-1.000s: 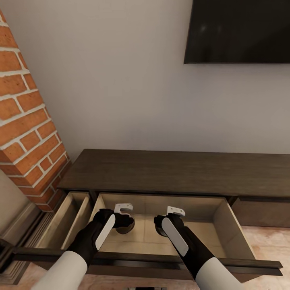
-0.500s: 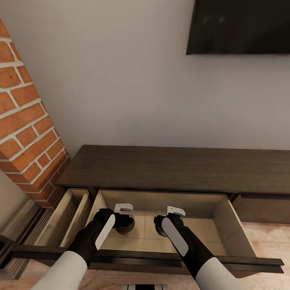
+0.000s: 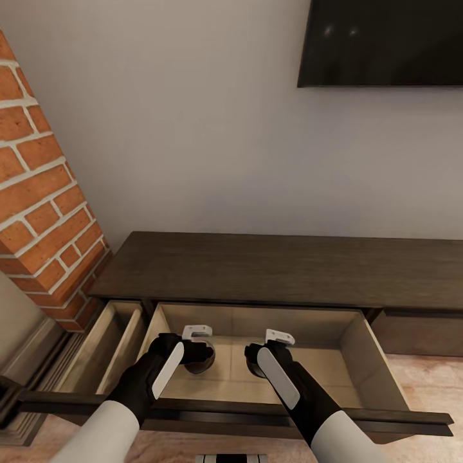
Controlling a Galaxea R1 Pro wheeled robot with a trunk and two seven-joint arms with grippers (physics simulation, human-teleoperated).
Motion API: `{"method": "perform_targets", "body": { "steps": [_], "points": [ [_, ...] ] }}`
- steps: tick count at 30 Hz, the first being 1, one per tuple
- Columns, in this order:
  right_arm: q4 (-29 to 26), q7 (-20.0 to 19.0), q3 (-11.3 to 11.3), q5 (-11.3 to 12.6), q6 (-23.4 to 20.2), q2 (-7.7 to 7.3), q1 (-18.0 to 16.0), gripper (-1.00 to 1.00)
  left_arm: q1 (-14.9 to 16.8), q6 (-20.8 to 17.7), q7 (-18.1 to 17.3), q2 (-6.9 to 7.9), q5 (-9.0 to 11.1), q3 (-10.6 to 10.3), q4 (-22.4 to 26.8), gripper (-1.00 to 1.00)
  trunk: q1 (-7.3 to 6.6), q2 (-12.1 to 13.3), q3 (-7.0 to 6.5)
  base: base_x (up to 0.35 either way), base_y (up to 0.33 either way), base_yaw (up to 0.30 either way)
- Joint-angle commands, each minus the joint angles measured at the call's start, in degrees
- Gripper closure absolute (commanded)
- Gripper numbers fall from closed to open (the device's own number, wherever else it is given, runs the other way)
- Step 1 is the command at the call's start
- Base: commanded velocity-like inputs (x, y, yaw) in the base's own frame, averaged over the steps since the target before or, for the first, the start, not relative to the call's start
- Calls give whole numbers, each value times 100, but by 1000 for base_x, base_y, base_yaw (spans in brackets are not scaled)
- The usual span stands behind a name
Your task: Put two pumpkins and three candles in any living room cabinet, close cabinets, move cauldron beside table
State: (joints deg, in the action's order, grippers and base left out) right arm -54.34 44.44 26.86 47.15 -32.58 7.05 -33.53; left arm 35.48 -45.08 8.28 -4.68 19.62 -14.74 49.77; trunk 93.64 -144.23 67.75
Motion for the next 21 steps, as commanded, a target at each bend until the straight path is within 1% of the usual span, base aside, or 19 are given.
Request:
{"method": "perform_targets", "body": {
  "steps": [1, 8, 9, 21],
  "points": [
    [-6, 47, 12, 40, -11, -2, -5, -100, 3, -18, 51, 2, 60, -11, 7, 100, -1, -2, 5, 0, 0, 0],
    [-6, 47, 12, 40, -11, -2, -5, -100, 3, -18, 51, 2, 60, -3, 7, 100, -1, -2, 5, 0, 0, 0],
    [-6, 47, 12, 40, -11, -2, -5, -100, 3, -18, 51, 2, 60, -3, 7, -100, -1, -2, 5, 0, 0, 0],
    [-3, 43, 12, 41, -10, -2, -5, -100, 3, -20, 51, 2, 60, 10, 7, -100, -1, -2, 5, 0, 0, 0]
  ]
}}
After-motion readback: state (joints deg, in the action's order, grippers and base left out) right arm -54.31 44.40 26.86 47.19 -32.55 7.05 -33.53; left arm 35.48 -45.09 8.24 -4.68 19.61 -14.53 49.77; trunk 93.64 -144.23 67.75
